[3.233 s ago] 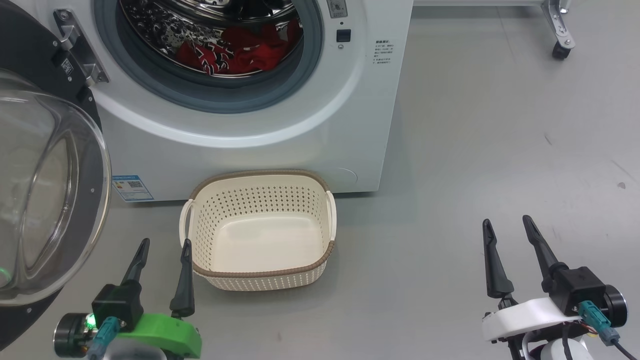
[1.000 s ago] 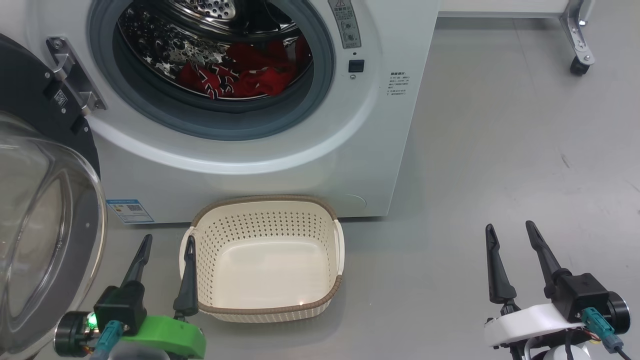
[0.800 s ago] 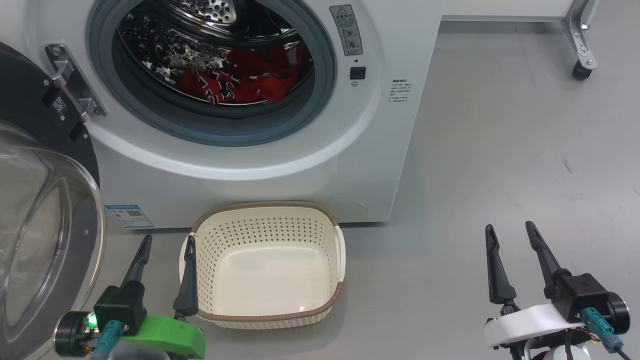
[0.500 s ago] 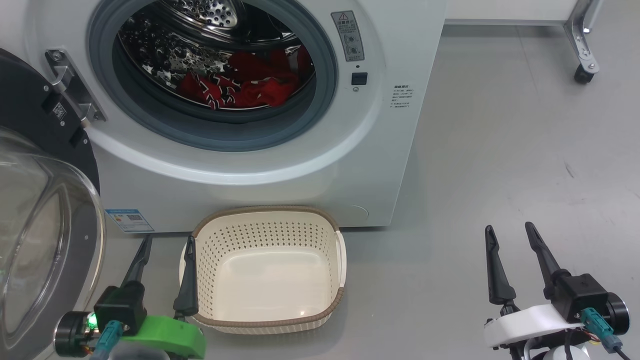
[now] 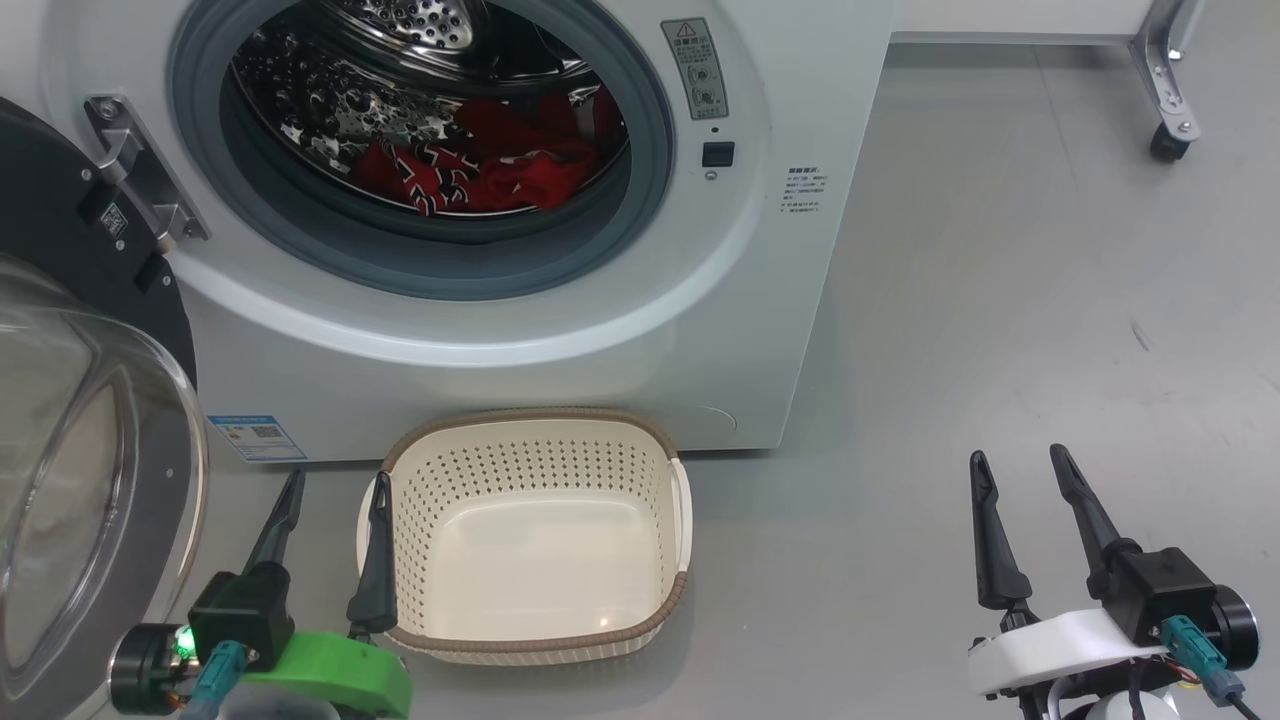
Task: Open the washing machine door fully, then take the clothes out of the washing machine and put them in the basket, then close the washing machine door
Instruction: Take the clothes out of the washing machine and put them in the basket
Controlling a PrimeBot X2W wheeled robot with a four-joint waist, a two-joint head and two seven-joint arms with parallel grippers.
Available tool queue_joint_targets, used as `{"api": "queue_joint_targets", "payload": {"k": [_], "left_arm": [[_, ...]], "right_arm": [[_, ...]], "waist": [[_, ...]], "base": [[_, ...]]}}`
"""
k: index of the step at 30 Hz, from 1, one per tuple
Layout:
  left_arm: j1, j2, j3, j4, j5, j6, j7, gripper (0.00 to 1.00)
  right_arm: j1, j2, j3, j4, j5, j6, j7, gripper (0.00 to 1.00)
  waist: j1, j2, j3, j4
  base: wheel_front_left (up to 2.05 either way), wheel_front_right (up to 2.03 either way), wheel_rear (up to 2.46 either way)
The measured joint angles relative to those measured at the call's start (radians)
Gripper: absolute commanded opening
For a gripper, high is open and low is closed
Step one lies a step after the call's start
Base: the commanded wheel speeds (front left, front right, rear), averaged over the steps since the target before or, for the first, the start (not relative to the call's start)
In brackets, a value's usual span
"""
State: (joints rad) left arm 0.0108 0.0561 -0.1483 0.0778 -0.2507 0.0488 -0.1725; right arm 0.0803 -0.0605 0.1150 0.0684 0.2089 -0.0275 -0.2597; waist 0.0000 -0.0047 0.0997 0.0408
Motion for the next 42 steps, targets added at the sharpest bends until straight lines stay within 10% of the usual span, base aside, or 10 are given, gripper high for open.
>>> {"api": "queue_joint_targets", "payload": {"k": [19, 42], "left_arm": [[-0.015, 0.003, -0.019, -0.003, -0.003, -0.012, 0.026, 1.0], [-0.517, 0.016, -0.036, 0.212, -0.085, -0.125, 0.238, 1.0]], "right_arm": [[-0.011, 0.001, 0.003, -0.021, 0.0, 0.008, 0.0, 1.0], [-0.159, 0.001, 0.04, -0.073, -0.011, 0.018, 0.0, 1.0]], "waist": [[0.0, 0.0, 0.053, -0.003], [0.0, 0.0, 0.305, -0.059]], "base": [[0.0, 0.0, 0.0], [0.0, 0.0, 0.0]]}}
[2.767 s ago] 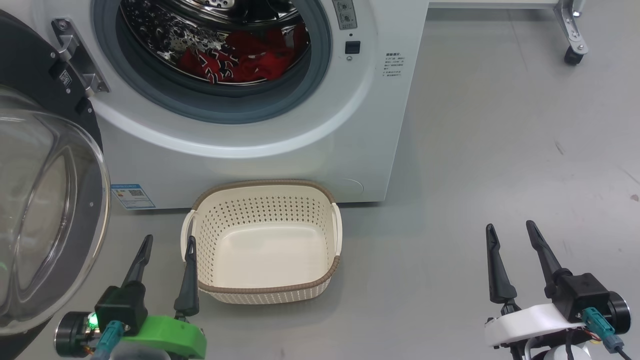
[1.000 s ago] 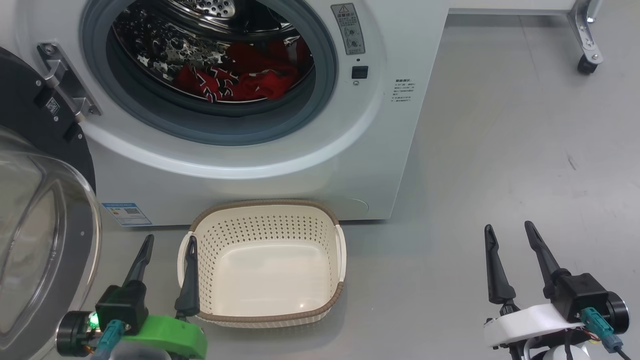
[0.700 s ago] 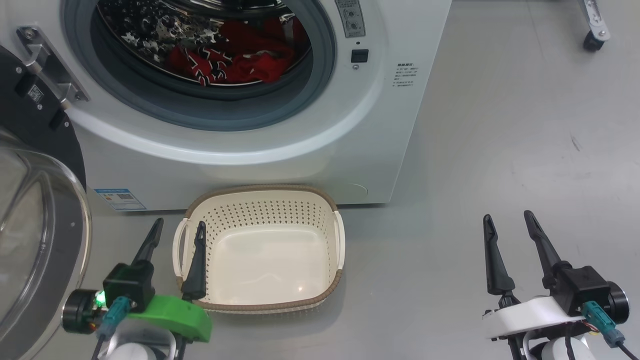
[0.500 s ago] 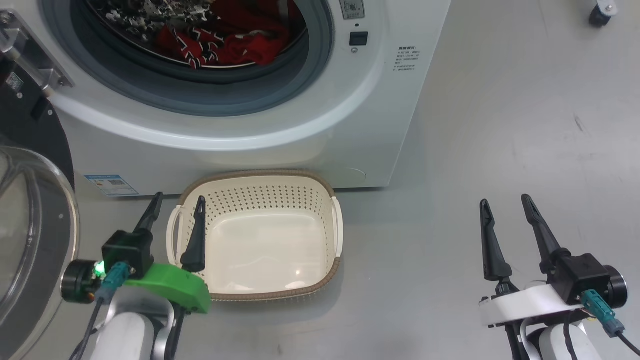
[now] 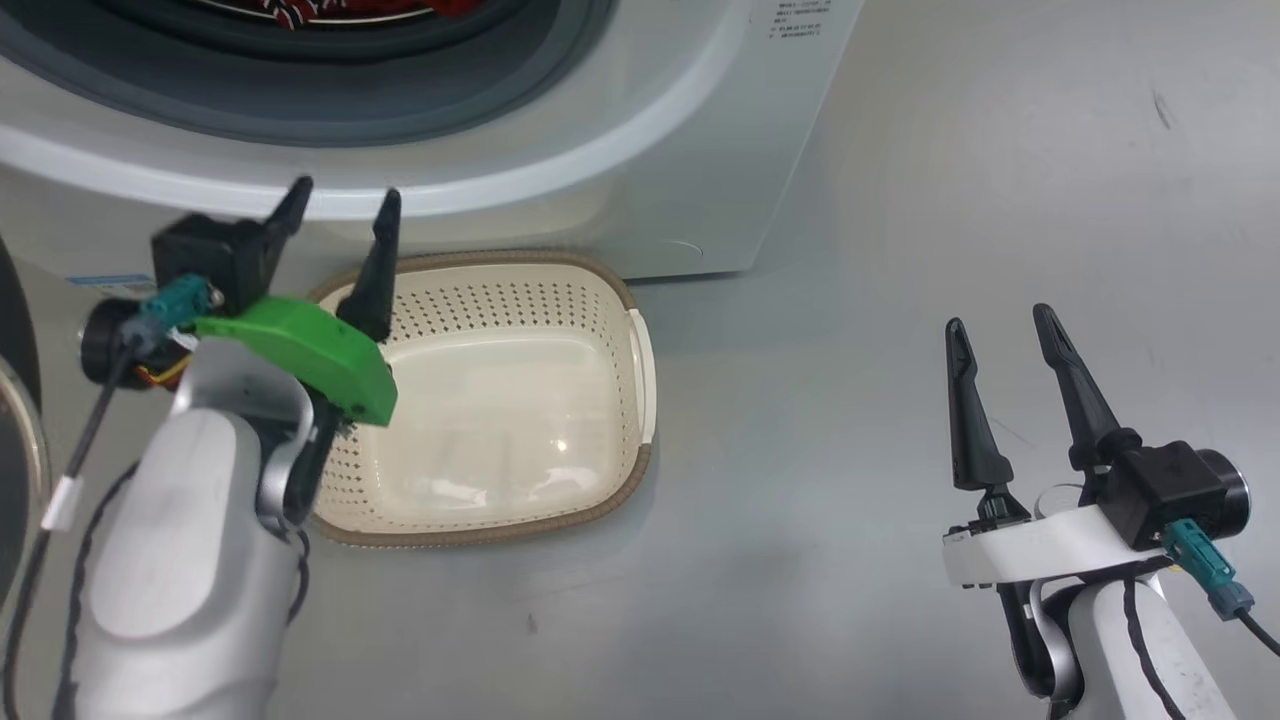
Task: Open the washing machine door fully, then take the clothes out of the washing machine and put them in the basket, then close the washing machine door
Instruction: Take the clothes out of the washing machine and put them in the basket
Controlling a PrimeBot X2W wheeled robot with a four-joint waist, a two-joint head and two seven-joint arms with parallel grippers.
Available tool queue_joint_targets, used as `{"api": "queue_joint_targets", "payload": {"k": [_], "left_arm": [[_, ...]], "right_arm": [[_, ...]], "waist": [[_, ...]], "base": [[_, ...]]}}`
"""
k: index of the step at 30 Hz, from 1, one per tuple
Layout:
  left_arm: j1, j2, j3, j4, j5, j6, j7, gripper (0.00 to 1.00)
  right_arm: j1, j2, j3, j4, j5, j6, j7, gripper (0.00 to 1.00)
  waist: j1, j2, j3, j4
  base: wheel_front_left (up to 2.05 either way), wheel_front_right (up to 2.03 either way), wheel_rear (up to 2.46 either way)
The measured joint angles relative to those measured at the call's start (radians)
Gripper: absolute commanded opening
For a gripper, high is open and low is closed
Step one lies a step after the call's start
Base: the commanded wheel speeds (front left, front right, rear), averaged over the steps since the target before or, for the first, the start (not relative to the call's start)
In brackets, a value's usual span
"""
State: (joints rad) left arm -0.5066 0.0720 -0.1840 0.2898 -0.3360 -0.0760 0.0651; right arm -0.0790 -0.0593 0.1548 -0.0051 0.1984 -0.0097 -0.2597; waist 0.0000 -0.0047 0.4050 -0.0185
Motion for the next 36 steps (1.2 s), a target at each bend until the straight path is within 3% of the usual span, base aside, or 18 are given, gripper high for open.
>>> {"api": "queue_joint_targets", "payload": {"k": [16, 22, 36], "left_arm": [[-0.393, 0.101, 0.086, 0.135, -0.077, -0.022, 0.21, 1.0], [-0.493, 0.151, 0.095, 0.186, -0.081, -0.03, 0.263, 1.0], [-0.646, 0.197, 0.087, 0.267, -0.101, -0.036, 0.342, 1.0]], "right_arm": [[-0.091, 0.005, 0.04, -0.003, 0.014, 0.008, 0.0, 1.0], [-0.115, 0.009, 0.063, 0.0, 0.038, 0.009, 0.0, 1.0], [-0.148, 0.012, 0.11, 0.002, 0.116, 0.007, 0.0, 1.0]], "waist": [[0.0, 0.0, 0.17, -0.104], [0.0001, 0.0, 0.225, -0.171], [0.0, 0.0, 0.317, -0.287]], "base": [[0.0, 0.0, 0.0], [0.0, 0.0, 0.0], [0.0, 0.0, 0.0]]}}
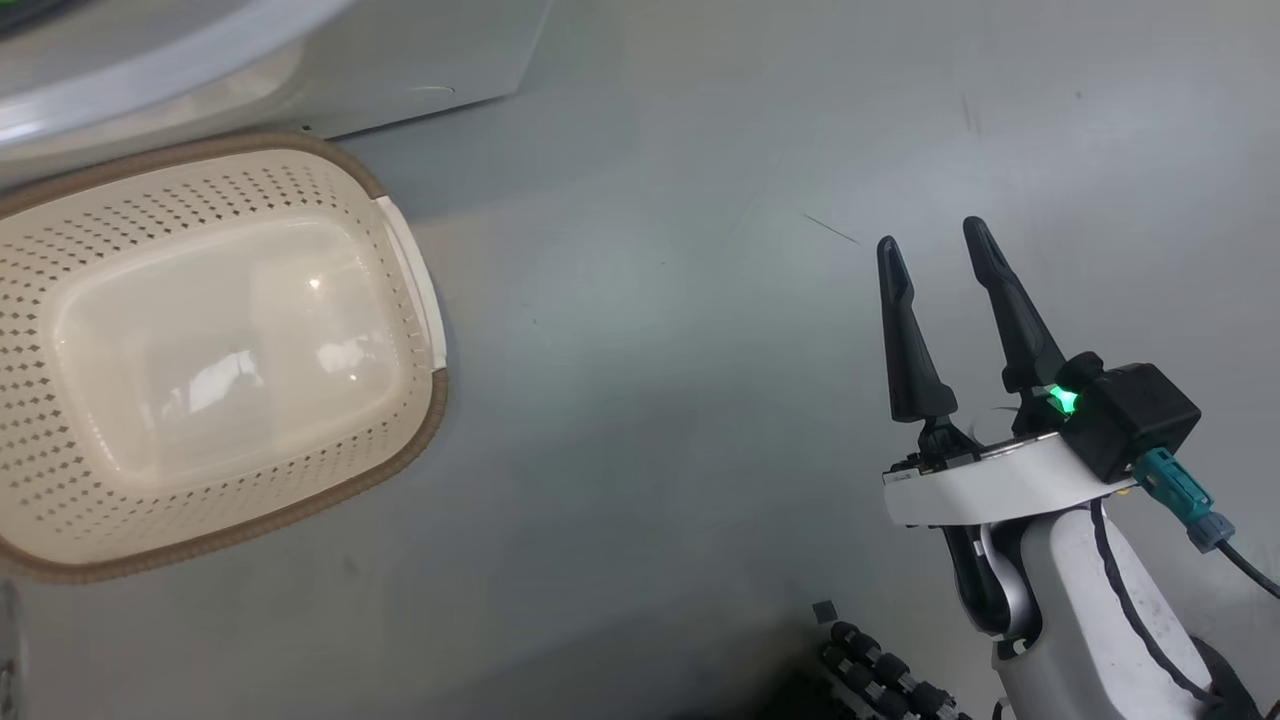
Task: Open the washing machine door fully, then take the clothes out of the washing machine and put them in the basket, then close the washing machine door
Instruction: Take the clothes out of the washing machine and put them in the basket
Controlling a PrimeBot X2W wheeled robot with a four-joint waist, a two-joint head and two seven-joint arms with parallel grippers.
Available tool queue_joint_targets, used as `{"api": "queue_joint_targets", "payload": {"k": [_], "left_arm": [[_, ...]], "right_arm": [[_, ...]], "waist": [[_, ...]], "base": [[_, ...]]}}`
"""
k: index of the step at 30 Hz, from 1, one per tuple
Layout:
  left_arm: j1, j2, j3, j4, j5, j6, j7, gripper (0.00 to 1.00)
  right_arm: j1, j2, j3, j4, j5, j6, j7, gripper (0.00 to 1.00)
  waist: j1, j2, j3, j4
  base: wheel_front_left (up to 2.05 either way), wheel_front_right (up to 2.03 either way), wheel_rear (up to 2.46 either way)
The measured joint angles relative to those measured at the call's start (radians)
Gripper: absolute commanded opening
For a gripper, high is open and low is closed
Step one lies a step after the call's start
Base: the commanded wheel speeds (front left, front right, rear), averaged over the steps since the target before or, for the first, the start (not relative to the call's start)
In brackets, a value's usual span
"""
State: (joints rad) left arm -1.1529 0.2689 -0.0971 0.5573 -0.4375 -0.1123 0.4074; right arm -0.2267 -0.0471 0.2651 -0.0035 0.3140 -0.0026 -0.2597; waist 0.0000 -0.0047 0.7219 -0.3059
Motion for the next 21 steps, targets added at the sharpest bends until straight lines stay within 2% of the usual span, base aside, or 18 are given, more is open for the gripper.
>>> {"api": "queue_joint_targets", "payload": {"k": [6, 7, 8, 9, 10, 21], "left_arm": [[-0.029, 0.018, 0.004, 0.046, -0.012, 0.0, 0.008, 1.0], [-0.04, 0.021, 0.006, 0.053, -0.015, 0.0, 0.009, 0.58], [-0.048, 0.023, 0.006, 0.058, -0.016, 0.0, 0.009, 0.42], [-0.054, 0.023, 0.004, 0.063, -0.017, 0.0, 0.01, 0.42], [-0.058, 0.023, 0.002, 0.068, -0.017, 0.0, 0.009, 0.0], [-0.082, 0.021, -0.003, 0.107, -0.017, -0.008, -0.041, 0.0]], "right_arm": [[-0.014, 0.002, 0.007, 0.0, 0.012, -0.01, 0.0, 1.0], [-0.015, 0.003, 0.008, 0.001, 0.012, -0.011, 0.0, 1.0], [-0.016, 0.003, 0.008, 0.002, 0.012, -0.018, 0.0, 1.0], [-0.017, 0.003, 0.008, 0.002, 0.012, -0.019, 0.0, 1.0], [-0.018, 0.003, 0.008, 0.002, 0.012, -0.019, 0.0, 1.0], [-0.04, 0.003, 0.01, 0.006, 0.012, -0.028, 0.0, 1.0]], "waist": [[0.0, 0.0, 0.033, -0.035], [0.0, 0.0, 0.037, -0.039], [0.0, 0.0, 0.04, -0.042], [0.0, 0.0, 0.043, -0.044], [0.0, 0.0, 0.045, -0.045], [0.0, 0.0, 0.051, -0.033]], "base": [[0.0, 0.0, 0.0], [0.0, 0.0, 0.0], [0.0, 0.0, 0.0], [0.0, 0.0, 0.0], [0.0, 0.0, 0.0], [0.0, 0.0, 0.0]]}}
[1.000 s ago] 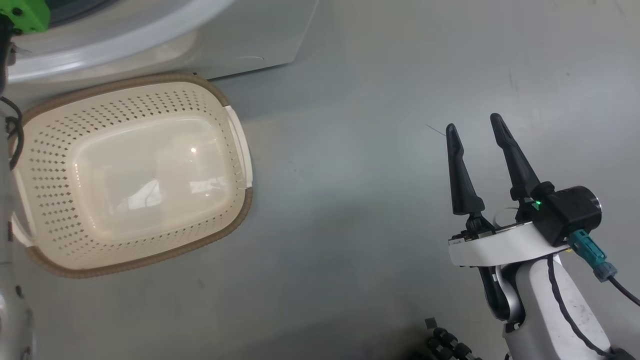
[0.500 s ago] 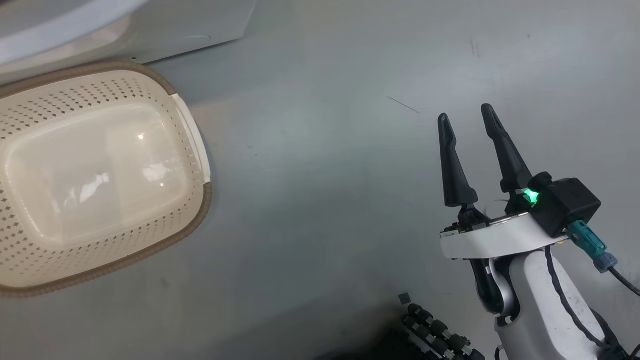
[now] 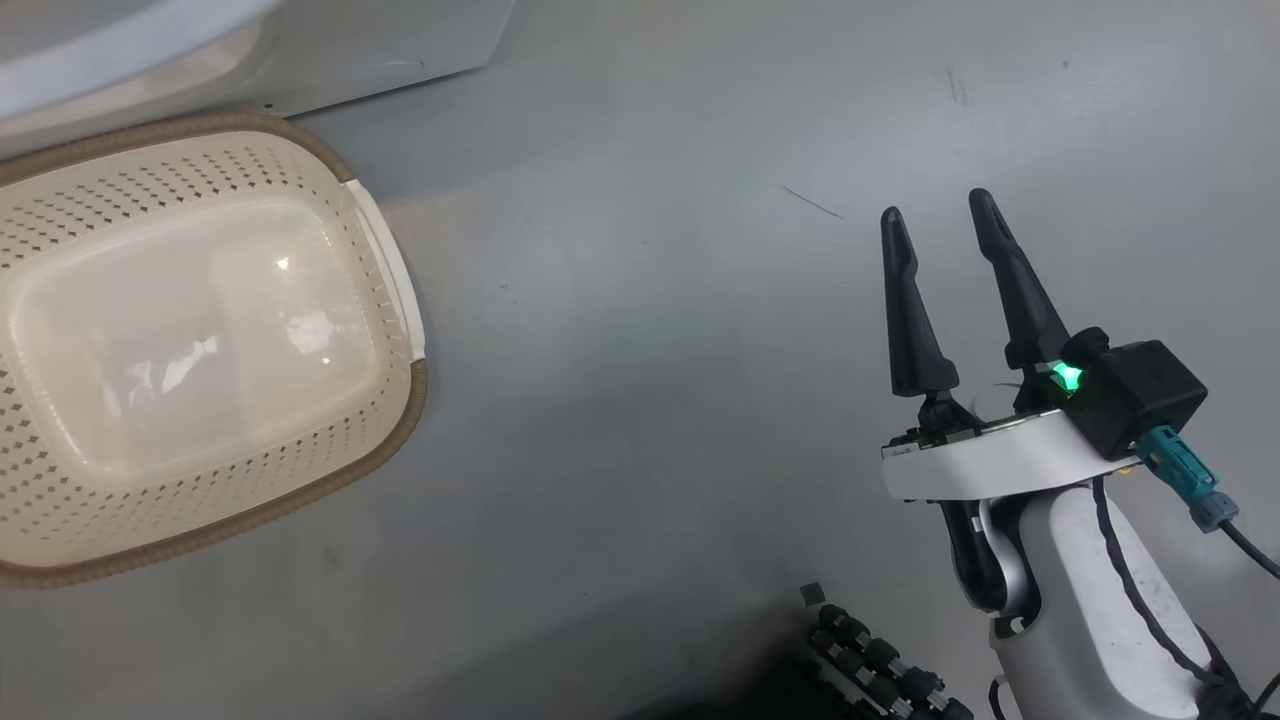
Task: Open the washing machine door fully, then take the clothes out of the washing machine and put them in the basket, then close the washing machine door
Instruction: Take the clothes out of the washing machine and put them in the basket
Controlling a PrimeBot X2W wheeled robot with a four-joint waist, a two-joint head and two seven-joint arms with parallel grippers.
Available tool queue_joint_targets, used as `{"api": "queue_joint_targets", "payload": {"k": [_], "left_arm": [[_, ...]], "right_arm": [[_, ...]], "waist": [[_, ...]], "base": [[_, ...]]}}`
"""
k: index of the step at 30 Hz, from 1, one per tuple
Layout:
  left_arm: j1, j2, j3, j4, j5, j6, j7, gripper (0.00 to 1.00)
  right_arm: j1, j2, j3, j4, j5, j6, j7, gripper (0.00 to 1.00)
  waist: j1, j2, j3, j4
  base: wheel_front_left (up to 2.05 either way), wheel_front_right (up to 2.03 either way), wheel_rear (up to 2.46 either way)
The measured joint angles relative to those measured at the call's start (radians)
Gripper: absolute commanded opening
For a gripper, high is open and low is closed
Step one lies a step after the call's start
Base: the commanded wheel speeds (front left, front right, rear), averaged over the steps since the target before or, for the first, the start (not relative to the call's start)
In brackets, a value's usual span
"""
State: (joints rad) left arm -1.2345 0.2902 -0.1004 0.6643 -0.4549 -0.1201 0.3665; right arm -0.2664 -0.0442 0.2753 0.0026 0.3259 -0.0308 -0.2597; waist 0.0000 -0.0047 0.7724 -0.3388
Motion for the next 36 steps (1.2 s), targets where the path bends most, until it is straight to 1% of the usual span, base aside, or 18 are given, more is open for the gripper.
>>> {"api": "queue_joint_targets", "payload": {"k": [2, 4, 8, 12, 17, 26, 33, 36], "left_arm": [[-0.001, -0.008, -0.001, 0.003, 0.0, 0.0, -0.021, 0.0], [-0.001, -0.023, 0.0, 0.006, -0.002, 0.0, -0.051, 0.0], [0.0, -0.029, 0.0, 0.007, -0.002, 0.0, -0.11, 0.0], [0.003, -0.03, 0.002, 0.006, 0.001, 0.0, -0.184, 0.0], [0.024, -0.046, 0.005, -0.002, 0.013, 0.0, -0.286, 0.0], [0.106, -0.08, 0.006, -0.034, 0.037, 0.0, -0.47, 0.0], [0.213, -0.106, 0.002, -0.068, 0.061, 0.001, -0.624, 0.0], [0.261, -0.119, 0.001, -0.088, 0.065, 0.002, -0.633, 0.0]], "right_arm": [[-0.001, 0.0, -0.009, 0.0, -0.001, -0.009, 0.0, 1.0], [-0.001, 0.0, -0.02, 0.0, -0.001, -0.009, 0.0, 1.0], [-0.001, 0.0, -0.03, 0.0, -0.005, -0.016, 0.0, 1.0], [-0.002, 0.0, -0.046, 0.0, -0.019, -0.016, 0.0, 1.0], [-0.002, 0.0, -0.062, 0.003, -0.033, -0.016, 0.0, 1.0], [-0.002, -0.003, -0.089, 0.015, -0.051, -0.016, 0.0, 1.0], [0.001, -0.013, -0.109, 0.029, -0.067, -0.014, 0.0, 1.0], [0.006, -0.018, -0.116, 0.032, -0.074, -0.012, 0.0, 1.0]], "waist": [[0.0, 0.0, 0.0, 0.006], [0.0, 0.0, 0.0, 0.015], [0.0, 0.0, -0.003, 0.036], [0.0, 0.0, -0.008, 0.058], [0.0, 0.0, -0.018, 0.089], [0.0, -0.0001, -0.05, 0.137], [0.0, 0.0, -0.095, 0.167], [0.0, 0.0, -0.118, 0.181]], "base": [[0.0, 0.0, 0.0], [0.0, 0.0, 0.0], [0.0, 0.0, 0.0], [0.0, 0.0, 0.0], [0.0, 0.0, 0.0], [0.0, 0.0, 0.0], [0.0, 0.0, 0.0], [0.0, 0.0, 0.0]]}}
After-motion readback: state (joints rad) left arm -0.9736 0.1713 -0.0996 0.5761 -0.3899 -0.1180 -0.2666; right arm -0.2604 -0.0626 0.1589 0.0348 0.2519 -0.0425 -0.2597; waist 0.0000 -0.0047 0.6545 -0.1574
